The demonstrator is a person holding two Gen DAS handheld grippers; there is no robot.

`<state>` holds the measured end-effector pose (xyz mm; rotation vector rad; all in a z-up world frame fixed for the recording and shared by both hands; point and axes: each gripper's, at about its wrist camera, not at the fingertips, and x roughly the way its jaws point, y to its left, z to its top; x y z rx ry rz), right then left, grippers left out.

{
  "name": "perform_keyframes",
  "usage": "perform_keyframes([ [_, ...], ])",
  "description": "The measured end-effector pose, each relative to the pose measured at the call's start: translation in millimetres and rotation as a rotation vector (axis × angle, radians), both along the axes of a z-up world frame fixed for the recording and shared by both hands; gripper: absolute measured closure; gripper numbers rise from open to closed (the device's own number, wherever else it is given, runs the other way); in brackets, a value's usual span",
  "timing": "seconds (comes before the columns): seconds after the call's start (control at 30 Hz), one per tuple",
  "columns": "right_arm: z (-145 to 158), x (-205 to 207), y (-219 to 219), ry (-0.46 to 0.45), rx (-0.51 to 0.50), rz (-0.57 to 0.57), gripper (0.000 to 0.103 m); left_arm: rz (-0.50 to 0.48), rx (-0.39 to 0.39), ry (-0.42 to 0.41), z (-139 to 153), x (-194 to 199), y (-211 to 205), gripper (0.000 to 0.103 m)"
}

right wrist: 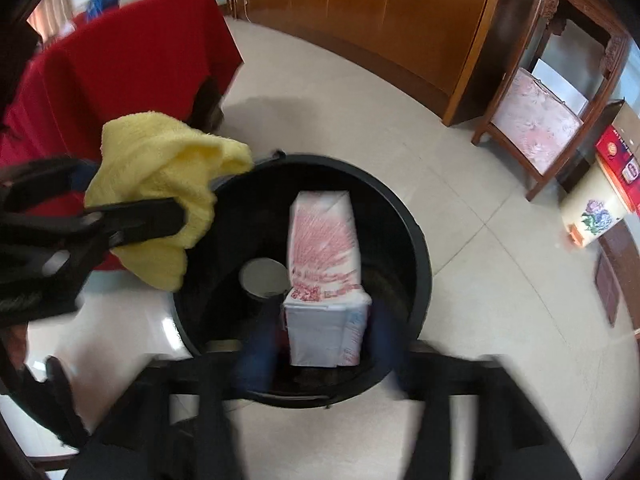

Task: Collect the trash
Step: 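Carry carton and yellow cloth over the black bucket and release both, then move both tools back over the red table toward remaining items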

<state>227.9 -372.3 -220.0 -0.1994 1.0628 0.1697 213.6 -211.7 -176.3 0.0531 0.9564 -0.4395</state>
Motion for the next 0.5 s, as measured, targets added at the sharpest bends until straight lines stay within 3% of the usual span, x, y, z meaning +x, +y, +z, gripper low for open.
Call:
perform_keyframes([
  [0.13, -4, 1, -7, 0.004, -0.026, -0.039, 0.0, 0.052, -0.003, 0.001, 1, 1, 13, 0.012],
  [0.27, 0, 0, -15, 0.001, -0.022, -0.083, 0.0, 0.063, 0.018, -0.029, 9, -6, 23, 0.012],
  [0.5, 37, -6, -25, -0.09, -0.008, -0.215, 0.0, 0.111, 0.018, -0.13, 40, -27, 55, 0.012],
])
